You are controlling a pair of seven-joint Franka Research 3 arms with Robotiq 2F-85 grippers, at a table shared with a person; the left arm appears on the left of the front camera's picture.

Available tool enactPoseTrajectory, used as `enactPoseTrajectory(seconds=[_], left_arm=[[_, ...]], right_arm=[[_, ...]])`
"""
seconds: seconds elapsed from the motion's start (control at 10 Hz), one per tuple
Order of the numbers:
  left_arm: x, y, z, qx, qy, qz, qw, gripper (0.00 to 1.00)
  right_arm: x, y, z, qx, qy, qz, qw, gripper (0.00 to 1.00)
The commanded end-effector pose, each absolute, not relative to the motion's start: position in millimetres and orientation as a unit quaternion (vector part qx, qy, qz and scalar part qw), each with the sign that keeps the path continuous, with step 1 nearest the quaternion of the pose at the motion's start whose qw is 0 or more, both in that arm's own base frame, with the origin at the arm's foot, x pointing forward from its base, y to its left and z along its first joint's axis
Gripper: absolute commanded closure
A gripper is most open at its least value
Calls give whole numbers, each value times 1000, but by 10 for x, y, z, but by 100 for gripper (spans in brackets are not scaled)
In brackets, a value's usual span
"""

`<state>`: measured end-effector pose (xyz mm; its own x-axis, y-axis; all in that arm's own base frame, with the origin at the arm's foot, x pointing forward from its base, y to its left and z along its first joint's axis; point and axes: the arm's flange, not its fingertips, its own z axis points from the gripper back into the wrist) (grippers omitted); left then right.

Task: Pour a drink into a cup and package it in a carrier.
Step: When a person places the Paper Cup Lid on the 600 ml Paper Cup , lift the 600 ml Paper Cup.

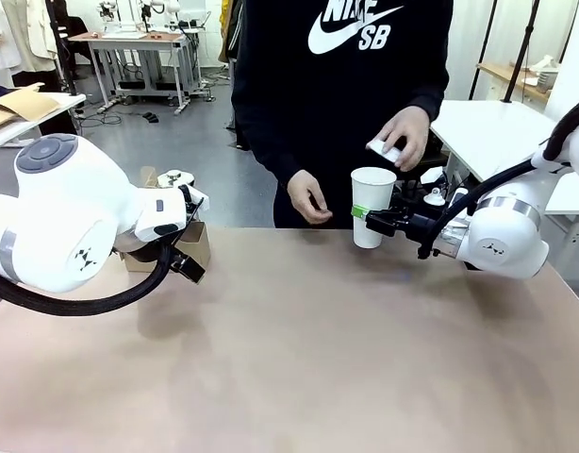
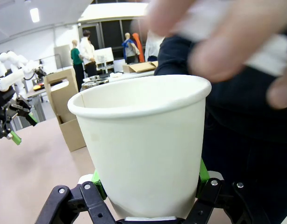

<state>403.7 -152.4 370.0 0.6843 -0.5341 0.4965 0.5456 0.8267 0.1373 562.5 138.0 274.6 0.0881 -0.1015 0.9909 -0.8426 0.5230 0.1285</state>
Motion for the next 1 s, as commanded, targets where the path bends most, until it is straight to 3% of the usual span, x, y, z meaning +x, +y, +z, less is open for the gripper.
enactPoseTrajectory(seconds=[0.0, 0.9], left_arm=[[4036, -1518, 3703, -12, -267, -294, 918, 0], [4036, -1518, 3703, -12, -267, -294, 918, 0]], right_arm=[[5627, 1409, 2792, 384, -610, 288, 630, 20], [5627, 1409, 2792, 384, -610, 288, 630, 20]])
